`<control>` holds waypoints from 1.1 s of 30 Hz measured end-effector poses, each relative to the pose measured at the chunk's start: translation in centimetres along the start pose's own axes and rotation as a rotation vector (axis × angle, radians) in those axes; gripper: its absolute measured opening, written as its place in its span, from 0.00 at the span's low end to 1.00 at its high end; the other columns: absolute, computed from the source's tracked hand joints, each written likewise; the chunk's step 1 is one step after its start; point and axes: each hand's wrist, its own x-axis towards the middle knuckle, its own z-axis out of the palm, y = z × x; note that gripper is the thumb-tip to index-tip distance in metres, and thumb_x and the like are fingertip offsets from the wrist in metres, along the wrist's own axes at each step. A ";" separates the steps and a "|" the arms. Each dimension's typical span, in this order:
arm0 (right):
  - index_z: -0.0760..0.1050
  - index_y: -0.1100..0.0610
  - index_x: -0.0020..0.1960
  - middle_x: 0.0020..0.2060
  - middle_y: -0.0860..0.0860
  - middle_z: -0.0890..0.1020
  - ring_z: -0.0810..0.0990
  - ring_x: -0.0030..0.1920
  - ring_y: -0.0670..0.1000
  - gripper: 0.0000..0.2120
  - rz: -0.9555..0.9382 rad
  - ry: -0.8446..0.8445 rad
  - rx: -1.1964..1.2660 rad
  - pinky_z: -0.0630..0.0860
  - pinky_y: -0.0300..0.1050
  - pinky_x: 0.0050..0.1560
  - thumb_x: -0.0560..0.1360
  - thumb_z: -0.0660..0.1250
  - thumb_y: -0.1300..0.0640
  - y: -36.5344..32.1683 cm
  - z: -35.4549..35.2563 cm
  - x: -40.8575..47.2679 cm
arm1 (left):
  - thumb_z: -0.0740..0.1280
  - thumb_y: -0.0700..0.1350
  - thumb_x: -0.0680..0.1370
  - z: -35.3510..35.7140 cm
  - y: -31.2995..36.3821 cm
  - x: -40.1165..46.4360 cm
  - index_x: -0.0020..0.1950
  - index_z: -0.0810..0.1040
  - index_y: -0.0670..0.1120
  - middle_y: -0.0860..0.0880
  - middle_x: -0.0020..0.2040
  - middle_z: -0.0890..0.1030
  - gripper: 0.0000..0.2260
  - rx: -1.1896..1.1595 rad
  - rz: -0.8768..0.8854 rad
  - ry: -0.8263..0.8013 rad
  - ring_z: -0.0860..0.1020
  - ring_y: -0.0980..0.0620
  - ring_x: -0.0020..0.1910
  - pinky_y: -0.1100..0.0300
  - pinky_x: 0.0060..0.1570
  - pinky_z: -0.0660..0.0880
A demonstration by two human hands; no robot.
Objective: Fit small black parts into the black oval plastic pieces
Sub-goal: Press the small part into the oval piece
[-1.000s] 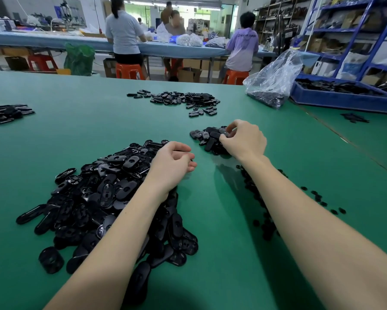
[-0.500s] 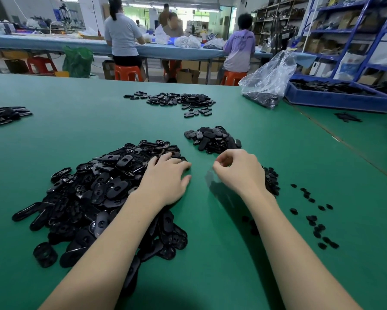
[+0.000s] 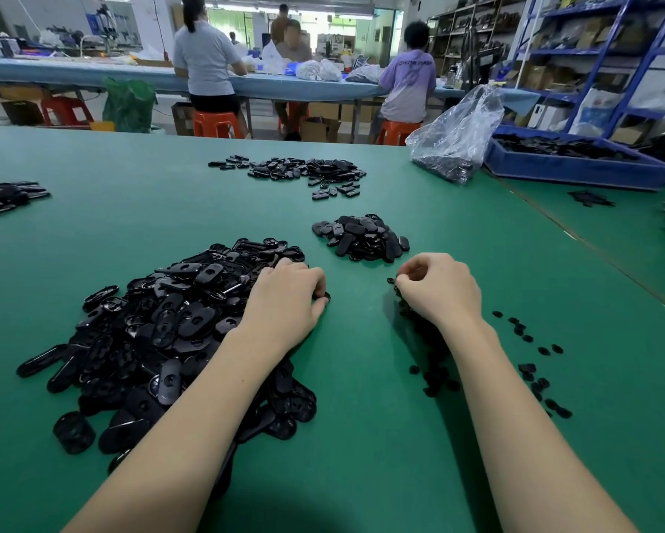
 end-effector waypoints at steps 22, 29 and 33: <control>0.83 0.45 0.52 0.49 0.46 0.85 0.79 0.57 0.55 0.07 -0.191 0.041 -0.264 0.74 0.47 0.51 0.78 0.67 0.48 -0.1 1.7 -0.2 | 0.67 0.35 0.80 -1.3 3.0 1.2 0.51 0.79 0.45 0.46 0.48 0.79 0.06 -1.536 -0.653 -0.023 0.82 0.53 0.34 0.65 0.33 0.78; 0.82 0.43 0.47 0.39 0.42 0.85 0.81 0.38 0.44 0.05 -0.135 -0.047 0.281 0.75 0.42 0.40 0.78 0.68 0.51 -1.3 0.5 -0.1 | 0.63 0.29 0.78 -1.3 3.0 1.0 0.49 0.83 0.44 0.45 0.41 0.82 0.13 -1.534 -0.662 -0.006 0.84 0.52 0.38 0.66 0.41 0.81; 0.84 0.45 0.44 0.39 0.46 0.87 0.71 0.25 0.41 0.08 -0.138 -0.215 0.433 0.70 0.34 0.30 0.76 0.69 0.56 -2.0 -0.3 -0.7 | 0.65 0.27 0.76 -1.1 3.1 1.2 0.46 0.78 0.41 0.41 0.47 0.81 0.10 -1.614 -0.697 0.010 0.85 0.46 0.42 0.57 0.56 0.81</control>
